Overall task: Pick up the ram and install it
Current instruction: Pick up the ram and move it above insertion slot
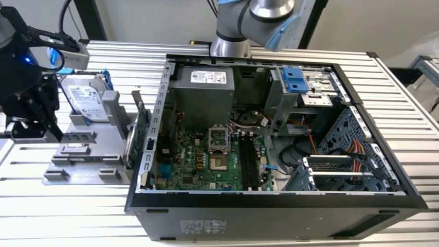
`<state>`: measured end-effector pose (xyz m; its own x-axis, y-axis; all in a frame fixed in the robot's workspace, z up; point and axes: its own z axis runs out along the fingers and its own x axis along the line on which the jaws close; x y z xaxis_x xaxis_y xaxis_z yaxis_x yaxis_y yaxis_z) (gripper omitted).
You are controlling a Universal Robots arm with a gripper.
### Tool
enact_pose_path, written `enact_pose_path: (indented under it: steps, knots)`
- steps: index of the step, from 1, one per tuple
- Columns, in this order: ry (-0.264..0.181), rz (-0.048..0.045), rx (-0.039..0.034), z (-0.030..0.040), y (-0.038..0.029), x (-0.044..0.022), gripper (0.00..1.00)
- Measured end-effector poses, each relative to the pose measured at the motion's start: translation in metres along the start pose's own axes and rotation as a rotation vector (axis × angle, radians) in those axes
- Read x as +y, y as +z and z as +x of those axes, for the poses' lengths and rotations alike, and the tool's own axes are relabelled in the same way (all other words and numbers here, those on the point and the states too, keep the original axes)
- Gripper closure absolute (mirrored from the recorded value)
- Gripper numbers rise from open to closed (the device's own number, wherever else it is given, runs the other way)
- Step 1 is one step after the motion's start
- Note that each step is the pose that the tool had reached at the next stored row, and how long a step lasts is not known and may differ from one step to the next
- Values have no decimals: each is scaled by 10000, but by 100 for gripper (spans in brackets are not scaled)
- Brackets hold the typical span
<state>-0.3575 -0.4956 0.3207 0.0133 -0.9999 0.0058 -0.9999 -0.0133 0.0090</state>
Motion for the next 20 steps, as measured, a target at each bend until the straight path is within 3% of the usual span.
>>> enact_pose_path:
  steps: [20]
  knots:
    - [23, -1, 1, 1, -106, 1, 100]
